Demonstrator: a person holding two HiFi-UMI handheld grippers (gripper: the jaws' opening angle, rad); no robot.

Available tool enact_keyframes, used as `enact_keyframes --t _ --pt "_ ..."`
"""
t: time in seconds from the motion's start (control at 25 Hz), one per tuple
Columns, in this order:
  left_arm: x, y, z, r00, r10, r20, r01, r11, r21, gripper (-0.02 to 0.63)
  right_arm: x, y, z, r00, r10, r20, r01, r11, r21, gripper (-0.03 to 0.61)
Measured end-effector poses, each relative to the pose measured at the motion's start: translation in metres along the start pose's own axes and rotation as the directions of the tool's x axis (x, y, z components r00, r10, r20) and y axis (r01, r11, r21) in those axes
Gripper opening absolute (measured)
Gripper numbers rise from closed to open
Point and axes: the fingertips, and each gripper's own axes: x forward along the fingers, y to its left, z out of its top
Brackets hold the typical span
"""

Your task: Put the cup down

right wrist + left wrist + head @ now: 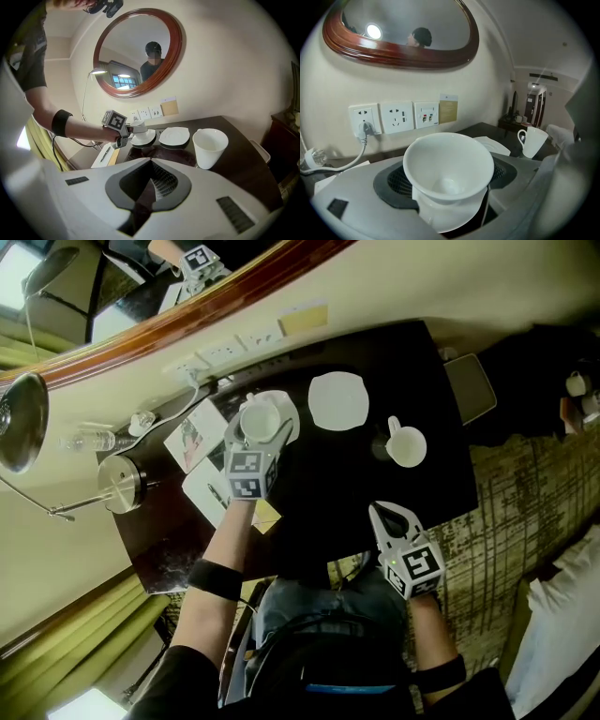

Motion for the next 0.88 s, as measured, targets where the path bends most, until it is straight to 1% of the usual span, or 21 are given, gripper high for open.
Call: enact_keyframes --t 0.16,0.24,0.32,0.52,0.76,0.88 --pt "-0.001 0.001 -0.002 1.0 0.022 -0.001 -0.022 1.0 0.008 0.419 -0.003 -0.005 -0.004 1.0 0.001 -0.002 -0.001 1.0 0.006 0.003" --pt "0.001 0.004 -0.008 1.0 0.021 0.01 -0.021 0.999 0.027 0.419 -0.004 -0.006 -0.004 1.0 0.006 -0.002 -0.006 1.0 0.005 0.003" --pt "-0.001 0.001 -0.008 1.0 0.013 0.02 -0.013 0.999 0.031 0.419 -0.005 -0.007 -0.003 1.0 0.012 -0.001 -0.012 1.0 0.002 0.003" --pt "-0.023 -0.027 0.016 1.0 0.012 0.006 -0.012 1.0 -0.005 0.419 -0.012 -0.011 0.004 0.999 0.033 -0.003 -0.033 0.999 -0.012 0.003" --pt "-0.04 -0.063 0.028 0.999 0.003 0.034 -0.003 1.0 -0.004 0.419 -0.025 -0.017 0.012 0.996 0.09 -0.025 -0.091 0.995 -0.041 0.003" --pt "-0.042 -0.087 0.025 0.999 -0.025 0.044 0.024 0.999 0.031 0.419 -0.03 -0.022 0.014 0.991 0.129 -0.042 -0.132 0.989 -0.06 0.003"
